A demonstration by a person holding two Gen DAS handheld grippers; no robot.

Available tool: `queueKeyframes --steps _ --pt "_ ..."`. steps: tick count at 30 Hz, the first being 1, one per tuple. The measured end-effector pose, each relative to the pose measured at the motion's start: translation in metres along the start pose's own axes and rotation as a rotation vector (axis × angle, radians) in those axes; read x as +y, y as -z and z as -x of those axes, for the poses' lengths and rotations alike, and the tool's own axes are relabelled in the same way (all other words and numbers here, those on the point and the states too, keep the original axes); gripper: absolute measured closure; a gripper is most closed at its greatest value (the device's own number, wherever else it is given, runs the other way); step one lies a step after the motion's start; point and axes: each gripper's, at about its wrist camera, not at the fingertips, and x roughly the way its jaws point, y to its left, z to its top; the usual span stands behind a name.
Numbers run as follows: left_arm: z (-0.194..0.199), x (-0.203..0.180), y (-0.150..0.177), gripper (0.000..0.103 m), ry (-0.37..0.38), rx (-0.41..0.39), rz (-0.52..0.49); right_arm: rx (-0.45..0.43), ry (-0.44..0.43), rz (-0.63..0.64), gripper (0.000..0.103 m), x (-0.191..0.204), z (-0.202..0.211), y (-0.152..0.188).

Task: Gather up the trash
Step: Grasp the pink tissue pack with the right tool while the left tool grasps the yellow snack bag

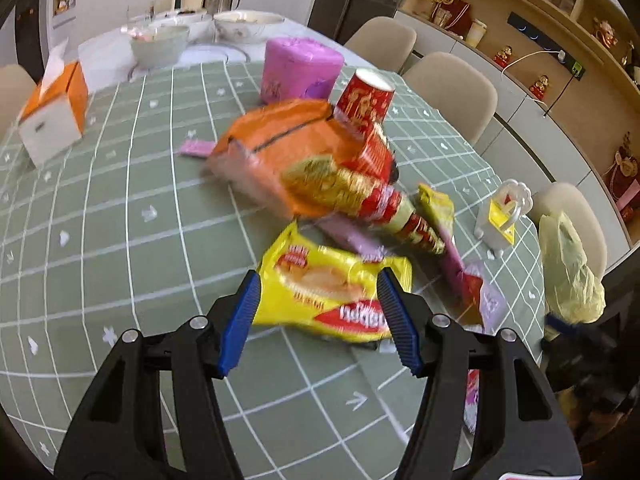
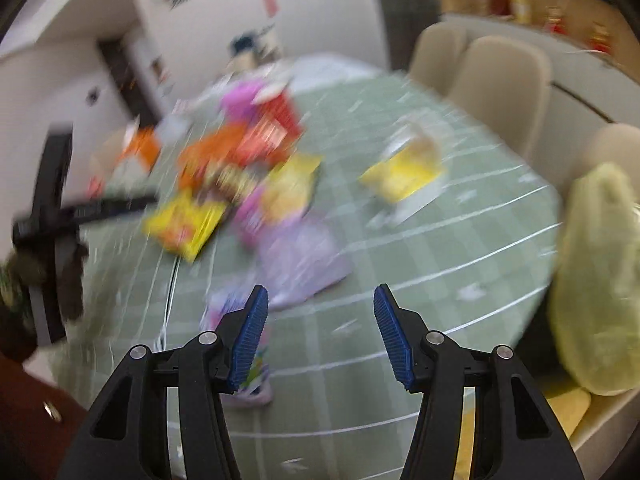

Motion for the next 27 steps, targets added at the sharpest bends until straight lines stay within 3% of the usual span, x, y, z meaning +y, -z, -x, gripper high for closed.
queueKeyframes --steps 7,13,16,18,19,20,27 --pt "0.003 0.010 0.016 0.046 0.036 0.033 -0.038 0.082 0.022 0.045 0.057 0.034 -0.035 0.012" --pt "0.011 0.025 0.017 0.046 0.032 0.034 -0.052 0.056 0.098 0.082 0.057 0.053 -0.044 0.009" --pt "0.011 0.028 0.013 0.046 0.038 0.032 -0.066 0.056 0.093 0.096 0.057 0.059 -0.048 0.006" --pt "0.009 0.028 0.008 0.046 0.034 0.023 -0.082 0.066 0.098 0.114 0.069 0.063 -0.050 0.004" --pt "0.007 0.028 0.006 0.046 0.028 0.019 -0.089 0.082 0.100 0.122 0.086 0.065 -0.050 0.003" --pt "0.004 0.028 0.003 0.046 0.026 0.013 -0.095 0.090 0.082 0.111 0.093 0.065 -0.049 0.003" --pt "-0.024 0.032 -0.005 0.046 0.031 0.052 -0.081 0.032 0.129 0.003 0.097 0.047 -0.008 0.014"
